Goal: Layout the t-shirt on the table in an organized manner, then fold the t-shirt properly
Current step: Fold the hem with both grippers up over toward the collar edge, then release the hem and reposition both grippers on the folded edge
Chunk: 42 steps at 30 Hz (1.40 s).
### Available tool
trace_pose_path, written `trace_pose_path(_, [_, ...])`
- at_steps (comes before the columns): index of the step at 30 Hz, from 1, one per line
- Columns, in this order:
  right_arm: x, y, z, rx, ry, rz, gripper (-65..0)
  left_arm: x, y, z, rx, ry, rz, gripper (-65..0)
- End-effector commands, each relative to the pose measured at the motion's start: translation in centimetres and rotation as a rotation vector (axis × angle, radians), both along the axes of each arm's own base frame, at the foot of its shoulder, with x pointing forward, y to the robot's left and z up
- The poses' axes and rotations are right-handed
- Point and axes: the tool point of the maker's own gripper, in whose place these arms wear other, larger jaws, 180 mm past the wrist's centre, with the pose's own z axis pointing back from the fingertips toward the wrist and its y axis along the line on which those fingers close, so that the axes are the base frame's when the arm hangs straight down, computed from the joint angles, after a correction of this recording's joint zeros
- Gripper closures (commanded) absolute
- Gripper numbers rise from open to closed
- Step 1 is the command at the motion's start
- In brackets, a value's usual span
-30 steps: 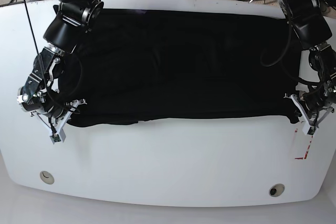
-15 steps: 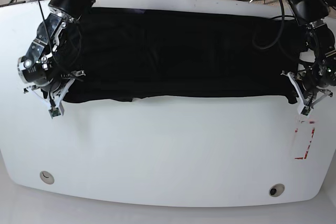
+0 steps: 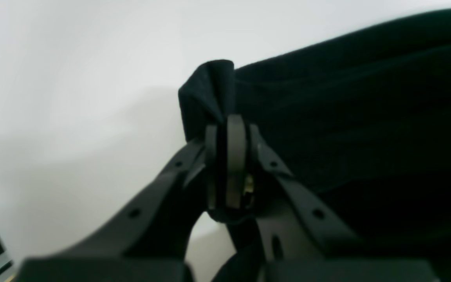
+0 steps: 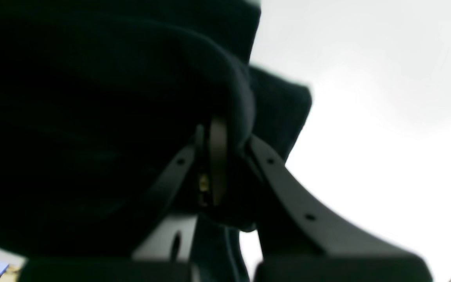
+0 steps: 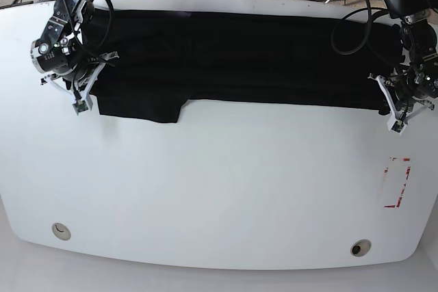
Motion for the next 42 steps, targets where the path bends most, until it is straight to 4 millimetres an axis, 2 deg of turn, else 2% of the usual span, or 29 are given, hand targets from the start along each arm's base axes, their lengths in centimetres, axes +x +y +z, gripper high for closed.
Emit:
trace_pose_path(1, [-0.4,-0.8,0.4,-0.028,-0.003,-0.004,-0.8,0.3,0.6,0.7,0.038,-0.006,-0.007,0.0])
trace_pose_path(4, [-1.1,-0.7,-0.5,-0.010,0.019,-0.004,-0.8,-0.4,0.4,0.2,0.041,0.013,-0.016,0.0])
trace_pose_path(9, [-1.7,-0.8,-1.1,-0.007,0.032,-0.005,-1.0,-1.1,0.4,-0.4,0.040,0.031,-0.017,-13.5])
trace_pose_path(11, [-1.7,-0.9,-1.1,-0.010,0.030,-0.005,-3.0,-1.1,0.4,-0.3,0.041,0.032,-0.017,-19.6])
trace_pose_path(13, [-1.9,-1.0,-1.0,-0.015,0.033,-0.005,-10.3,-1.2,0.5,-0.4,0.043,0.035,-0.014,-25.3])
trace_pose_path(15, [-2.2,-1.1,-1.2,-0.019,0.041,-0.004,-18.5,-1.6,0.8,-0.5,0.050,0.050,-0.008,-26.8])
trace_pose_path(16, [-2.3,-1.1,-1.2,-0.021,0.042,-0.004,-21.7,-1.7,0.9,-0.5,0.055,0.055,-0.007,-27.1])
trace_pose_path(17, [-2.3,-1.4,-1.0,-0.029,0.043,-0.002,-29.2,-1.8,1.4,-0.2,0.069,0.061,-0.005,-27.1])
trace_pose_path(20, [-2.2,-2.0,-0.4,-0.053,0.031,0.005,-43.3,-1.8,1.9,0.5,0.098,0.060,-0.009,-27.2])
trace_pose_path(23, [-2.6,-2.9,0.7,-0.078,0.008,-0.016,-54.4,-1.4,1.8,1.4,0.115,0.035,-0.022,-27.2])
trace_pose_path(25, [-2.7,-3.5,1.6,-0.088,-0.020,-0.040,-58.0,-1.1,1.8,2.0,0.124,0.019,-0.028,-27.2])
trace_pose_path(33, [0.2,-4.2,4.4,-0.039,-0.158,-0.081,-59.9,-1.0,1.2,3.4,0.153,-0.021,-0.056,-27.2])
trace_pose_path(37, [2.0,-3.5,4.9,-0.010,-0.189,-0.074,-59.9,-1.2,0.8,3.7,0.164,-0.030,-0.072,-27.2])
trace_pose_path(42, [3.2,-2.1,5.1,0.027,-0.208,-0.073,-59.9,-1.1,0.3,4.7,0.180,-0.060,-0.091,-27.2])
